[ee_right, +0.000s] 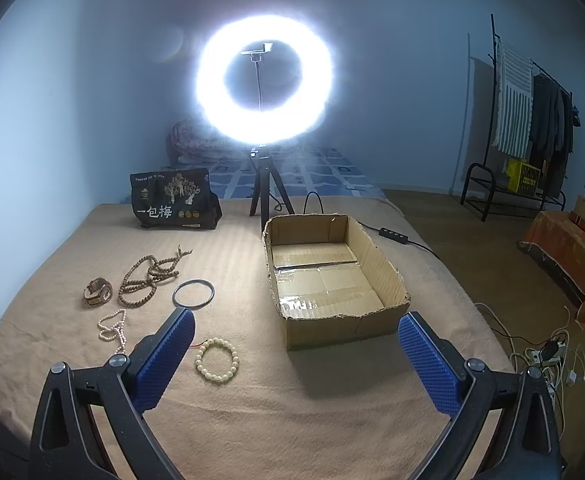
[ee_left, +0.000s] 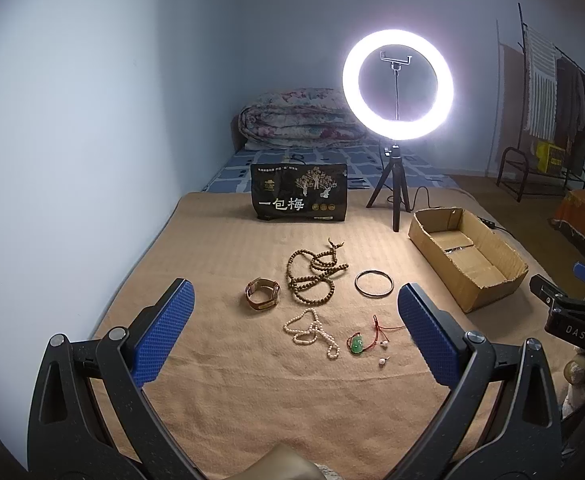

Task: Organize jewelry

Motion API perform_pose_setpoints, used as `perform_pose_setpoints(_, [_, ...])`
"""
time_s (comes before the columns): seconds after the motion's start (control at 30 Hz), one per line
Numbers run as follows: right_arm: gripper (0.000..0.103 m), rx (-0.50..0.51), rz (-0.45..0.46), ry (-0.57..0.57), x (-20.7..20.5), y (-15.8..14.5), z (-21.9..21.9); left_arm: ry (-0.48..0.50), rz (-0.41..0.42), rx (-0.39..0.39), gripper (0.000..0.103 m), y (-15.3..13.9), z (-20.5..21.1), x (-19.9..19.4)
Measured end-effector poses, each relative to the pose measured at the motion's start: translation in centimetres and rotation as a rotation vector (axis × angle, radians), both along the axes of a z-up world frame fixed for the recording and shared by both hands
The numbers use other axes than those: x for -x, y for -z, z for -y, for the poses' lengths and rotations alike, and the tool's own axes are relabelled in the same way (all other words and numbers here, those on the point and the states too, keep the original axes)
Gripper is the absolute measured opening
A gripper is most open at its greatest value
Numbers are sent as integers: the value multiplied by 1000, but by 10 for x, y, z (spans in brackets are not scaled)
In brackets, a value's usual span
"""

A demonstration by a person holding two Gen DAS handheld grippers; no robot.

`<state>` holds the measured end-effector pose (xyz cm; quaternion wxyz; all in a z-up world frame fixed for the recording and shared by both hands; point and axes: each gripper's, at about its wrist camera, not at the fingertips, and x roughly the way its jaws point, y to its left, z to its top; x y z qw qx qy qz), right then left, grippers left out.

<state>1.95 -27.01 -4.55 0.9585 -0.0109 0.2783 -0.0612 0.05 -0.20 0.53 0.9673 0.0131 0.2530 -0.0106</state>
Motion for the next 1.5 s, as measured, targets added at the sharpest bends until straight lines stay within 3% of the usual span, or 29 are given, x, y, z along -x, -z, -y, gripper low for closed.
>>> perform_pose_setpoints(1.5, [103, -10, -8, -13, 1, -1, -2, 0, 8, -1, 103, -3, 1, 1])
